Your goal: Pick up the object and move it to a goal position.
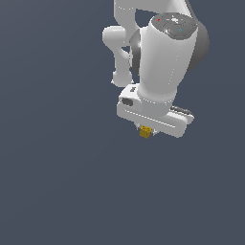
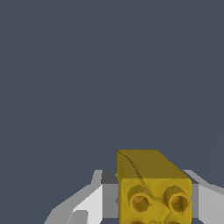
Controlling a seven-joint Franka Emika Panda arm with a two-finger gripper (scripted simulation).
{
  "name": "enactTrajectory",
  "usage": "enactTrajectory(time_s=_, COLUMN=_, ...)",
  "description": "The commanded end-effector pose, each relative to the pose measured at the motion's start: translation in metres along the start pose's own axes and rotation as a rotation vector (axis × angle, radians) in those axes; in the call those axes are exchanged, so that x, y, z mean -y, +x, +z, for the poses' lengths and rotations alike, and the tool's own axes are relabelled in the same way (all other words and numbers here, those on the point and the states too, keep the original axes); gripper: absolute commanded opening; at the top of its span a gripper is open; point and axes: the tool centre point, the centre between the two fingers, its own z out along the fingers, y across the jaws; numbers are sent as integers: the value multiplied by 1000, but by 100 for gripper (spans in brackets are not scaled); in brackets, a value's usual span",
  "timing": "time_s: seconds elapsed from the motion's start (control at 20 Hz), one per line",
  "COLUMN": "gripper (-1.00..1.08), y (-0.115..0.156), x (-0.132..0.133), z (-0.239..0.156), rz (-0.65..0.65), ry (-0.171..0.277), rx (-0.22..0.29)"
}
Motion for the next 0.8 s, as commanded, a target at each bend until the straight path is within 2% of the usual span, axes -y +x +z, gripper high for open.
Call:
enactTrajectory(time_s=0.0, gripper=-100, y=1, x=10, z=-20, rz=1, ry=-1, rx=1)
enactTrajectory(time_s=0.35, gripper=-100, y=5, x=28, z=-55, rz=0, ry=0, rx=1)
enactTrajectory(time_s=0.75, gripper=-100, y=8, x=37, z=-72, rz=0, ry=0, rx=1)
